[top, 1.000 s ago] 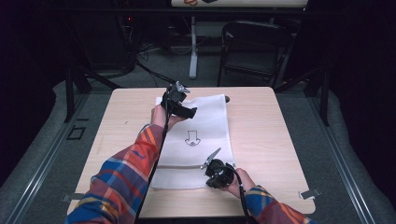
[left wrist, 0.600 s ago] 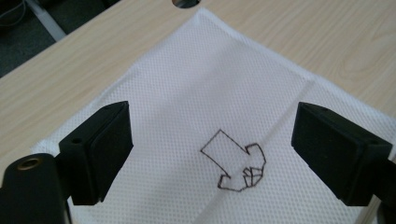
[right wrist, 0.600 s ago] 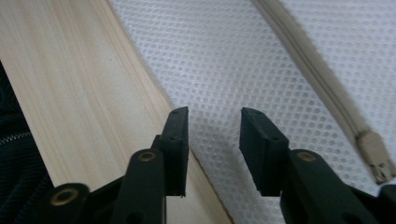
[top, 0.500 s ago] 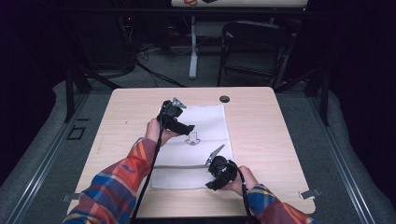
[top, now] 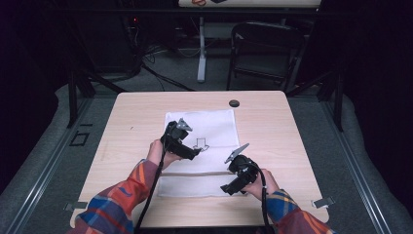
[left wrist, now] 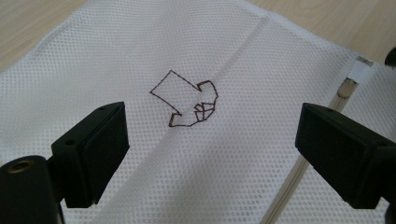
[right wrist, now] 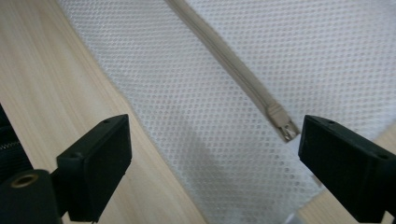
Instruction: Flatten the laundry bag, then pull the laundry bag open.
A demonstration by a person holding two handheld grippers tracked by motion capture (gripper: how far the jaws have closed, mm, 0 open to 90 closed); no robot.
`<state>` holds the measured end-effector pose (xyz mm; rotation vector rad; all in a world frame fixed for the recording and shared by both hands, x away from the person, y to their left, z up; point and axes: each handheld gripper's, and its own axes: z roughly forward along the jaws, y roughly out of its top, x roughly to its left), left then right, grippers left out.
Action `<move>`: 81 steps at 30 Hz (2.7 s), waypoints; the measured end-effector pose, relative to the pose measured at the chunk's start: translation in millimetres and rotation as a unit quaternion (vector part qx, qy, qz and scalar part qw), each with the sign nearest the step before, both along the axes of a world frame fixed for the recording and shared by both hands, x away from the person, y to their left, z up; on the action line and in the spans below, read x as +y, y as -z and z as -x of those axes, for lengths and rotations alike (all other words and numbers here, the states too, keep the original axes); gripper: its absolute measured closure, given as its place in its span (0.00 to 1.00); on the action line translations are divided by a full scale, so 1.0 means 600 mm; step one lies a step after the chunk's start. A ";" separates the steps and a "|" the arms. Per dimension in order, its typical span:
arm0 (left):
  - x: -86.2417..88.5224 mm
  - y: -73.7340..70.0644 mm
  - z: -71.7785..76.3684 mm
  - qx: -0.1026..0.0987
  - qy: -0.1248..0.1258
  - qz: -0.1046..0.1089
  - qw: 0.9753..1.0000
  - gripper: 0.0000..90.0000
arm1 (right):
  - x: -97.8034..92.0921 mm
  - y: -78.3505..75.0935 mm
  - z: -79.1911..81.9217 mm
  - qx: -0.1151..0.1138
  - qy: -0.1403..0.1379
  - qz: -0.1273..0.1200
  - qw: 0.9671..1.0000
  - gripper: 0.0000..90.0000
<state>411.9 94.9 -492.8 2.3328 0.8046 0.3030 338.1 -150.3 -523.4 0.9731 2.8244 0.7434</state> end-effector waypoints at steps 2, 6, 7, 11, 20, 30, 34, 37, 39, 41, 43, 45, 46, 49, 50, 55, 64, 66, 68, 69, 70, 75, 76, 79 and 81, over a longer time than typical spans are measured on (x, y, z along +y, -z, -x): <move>-0.001 0.002 0.002 0.006 0.007 0.001 1.000 0.11 | -0.007 -0.005 -0.003 -0.005 0.009 0.002 1.000 0.08; -0.006 0.004 0.011 0.005 0.015 -0.001 1.000 0.10 | -0.020 -0.011 -0.011 -0.012 0.024 -0.005 1.000 0.05; -0.008 0.005 0.013 0.005 0.015 0.000 1.000 0.10 | -0.024 -0.012 -0.013 -0.013 0.027 -0.002 1.000 0.05; -0.019 0.007 0.018 0.008 0.024 0.000 1.000 0.10 | -0.039 -0.015 -0.018 -0.024 0.042 -0.004 0.999 0.05; -0.049 0.012 0.036 0.010 0.054 -0.002 0.998 0.10 | -0.071 -0.020 -0.027 -0.046 0.075 -0.004 0.996 0.12; -0.063 0.020 0.042 0.016 0.070 -0.002 0.997 0.10 | -0.083 -0.016 -0.035 -0.041 0.099 -0.005 0.994 0.20; -0.066 0.025 0.041 0.023 0.077 -0.002 0.997 0.10 | -0.080 -0.013 -0.037 -0.042 0.097 -0.009 0.994 0.21; -0.067 0.028 0.041 0.026 0.085 0.000 0.996 0.10 | -0.080 -0.011 -0.038 -0.039 0.096 -0.003 0.995 0.22; -0.071 0.029 0.042 0.026 0.087 0.000 0.996 0.10 | -0.080 -0.009 -0.038 -0.037 0.097 -0.003 0.995 0.23; -0.078 0.031 0.043 0.029 0.090 0.007 0.996 0.10 | -0.081 -0.006 -0.037 -0.033 0.097 -0.002 0.995 0.24; -0.085 0.034 0.045 0.027 0.093 0.008 0.995 0.10 | -0.082 -0.003 -0.037 -0.034 0.097 -0.004 0.995 0.25; -0.092 0.036 0.045 0.032 0.098 0.014 0.995 0.10 | -0.081 -0.002 -0.039 -0.031 0.097 0.002 0.995 0.25; -0.096 0.038 0.045 0.032 0.103 0.013 0.994 0.10 | -0.079 -0.002 -0.040 -0.030 0.097 0.001 0.995 0.25; -0.102 0.043 0.045 0.025 0.111 0.005 0.994 0.11 | -0.074 0.002 -0.046 -0.022 0.093 0.002 0.995 0.26; -0.104 0.046 0.046 0.019 0.107 -0.003 0.994 0.12 | -0.074 0.003 -0.049 -0.026 0.091 0.004 0.995 0.29; -0.114 0.067 0.043 0.035 0.114 0.018 0.993 0.17 | -0.067 0.011 -0.056 -0.028 0.112 -0.012 0.993 0.43; -0.143 0.095 0.042 0.047 0.146 0.021 0.988 0.35 | -0.067 0.022 -0.065 -0.014 0.108 0.007 0.994 0.81; -0.148 0.098 0.042 0.043 0.152 0.017 0.987 0.39 | -0.067 0.027 -0.066 -0.005 0.102 0.021 0.995 0.86; -0.153 0.101 0.042 0.046 0.159 0.015 0.986 0.44 | -0.063 0.031 -0.066 -0.004 0.100 0.022 0.995 0.91; -0.156 0.102 0.043 0.045 0.160 0.015 0.986 0.46 | -0.063 0.032 -0.068 -0.001 0.092 0.021 0.996 0.93; -0.158 0.104 0.042 0.046 0.165 0.016 0.985 0.50 | -0.062 0.034 -0.069 0.003 0.089 0.022 0.996 0.94; -0.167 0.111 0.044 0.052 0.175 0.009 0.983 0.59 | -0.059 0.043 -0.068 0.010 0.090 0.026 0.996 0.96; -0.169 0.112 0.045 0.053 0.178 0.013 0.982 0.62 | -0.060 0.045 -0.069 0.015 0.088 0.027 0.996 0.97; -0.173 0.115 0.046 0.055 0.186 0.011 0.981 0.67 | -0.059 0.049 -0.068 0.010 0.093 0.014 0.996 0.97; -0.176 0.117 0.046 0.054 0.190 0.008 0.980 0.71 | -0.062 0.050 -0.067 0.010 0.091 0.012 0.996 0.97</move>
